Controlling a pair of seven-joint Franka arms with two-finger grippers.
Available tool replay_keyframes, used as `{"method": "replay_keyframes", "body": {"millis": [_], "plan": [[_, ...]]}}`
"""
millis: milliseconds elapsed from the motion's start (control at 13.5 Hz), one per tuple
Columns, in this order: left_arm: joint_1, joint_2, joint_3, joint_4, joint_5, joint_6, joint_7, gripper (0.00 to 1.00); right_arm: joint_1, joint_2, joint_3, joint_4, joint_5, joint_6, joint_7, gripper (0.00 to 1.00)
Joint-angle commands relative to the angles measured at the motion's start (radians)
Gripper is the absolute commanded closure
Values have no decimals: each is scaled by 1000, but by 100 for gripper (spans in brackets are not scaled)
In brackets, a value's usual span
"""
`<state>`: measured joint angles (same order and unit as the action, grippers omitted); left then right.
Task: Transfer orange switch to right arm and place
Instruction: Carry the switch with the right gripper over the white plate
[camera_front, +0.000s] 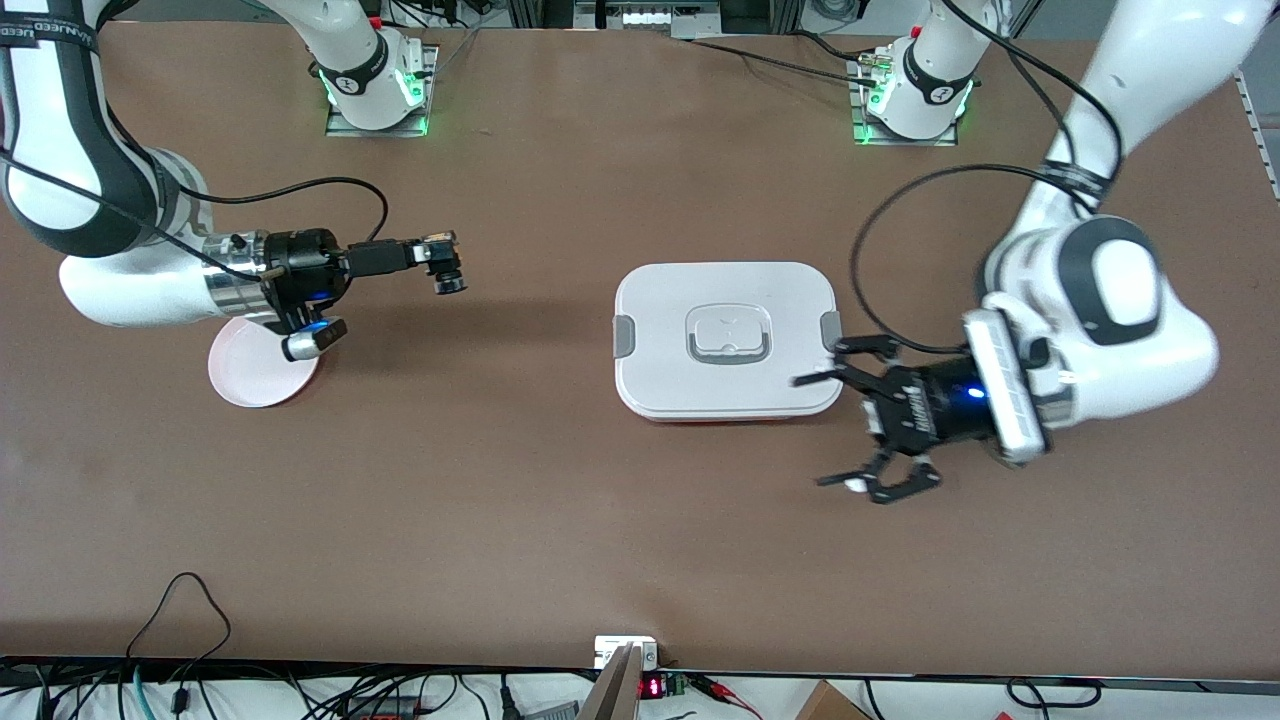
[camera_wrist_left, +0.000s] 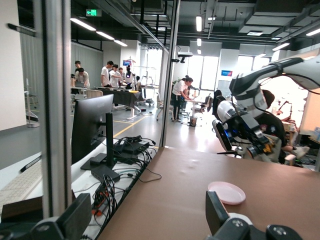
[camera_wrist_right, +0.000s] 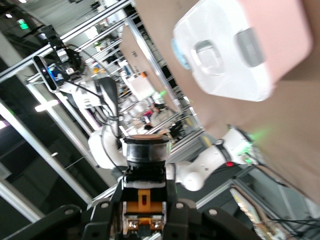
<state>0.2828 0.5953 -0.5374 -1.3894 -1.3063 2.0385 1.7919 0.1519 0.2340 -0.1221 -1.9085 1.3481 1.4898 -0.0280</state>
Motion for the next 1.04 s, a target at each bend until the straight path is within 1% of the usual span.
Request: {"method": "replay_keyframes", "body": {"millis": [0,74,148,222,296,370,444,518,592,740,814,887,961], "plan": [[76,53,22,90,125,-147,-43,0,-21,-24,-50,-15,-163,-46,-70,100],[105,54,40,105,186,-174,-45,0,-21,-28,-65,-14,-257,-46,-116,100],[136,51,54,118,249,-178,-42,0,-21,-36,-76,-11,-382,-46,-195,100],[198,49,56,124,272,-184,-42,0,-21,-53,-76,-9,-508,-46,-279,100],[237,46,60,125,291,-237,-42,0,-21,-61,-80,-7,-597,-45,-344,100],[245,41,63,133,359,-282,-42,0,-21,-68,-82,-7,-669,-45,-392,100],[265,43,65,173,424,-291,-43,0,-21,-70,-90,-6,-741,-40,-417,100],[268,43,68,188,458,-305,-46,0,-21,-70,-90,-1,-841,-33,-443,100],[266,41,68,194,516,-314,-51,0,-18,-68,-88,-1,-954,-13,-489,100],[254,28,62,228,646,-319,-81,0,-14,-67,-88,-3,-1111,62,-593,100],[230,-26,73,222,703,-319,-118,0,-12,-65,-88,-6,-1177,91,-633,100],[192,-101,109,216,757,-317,-152,0,-12,-65,-87,-9,-1233,124,-671,100],[106,-177,204,210,828,-319,-213,0,-8,-62,-85,-14,-1288,163,-732,100]]}}
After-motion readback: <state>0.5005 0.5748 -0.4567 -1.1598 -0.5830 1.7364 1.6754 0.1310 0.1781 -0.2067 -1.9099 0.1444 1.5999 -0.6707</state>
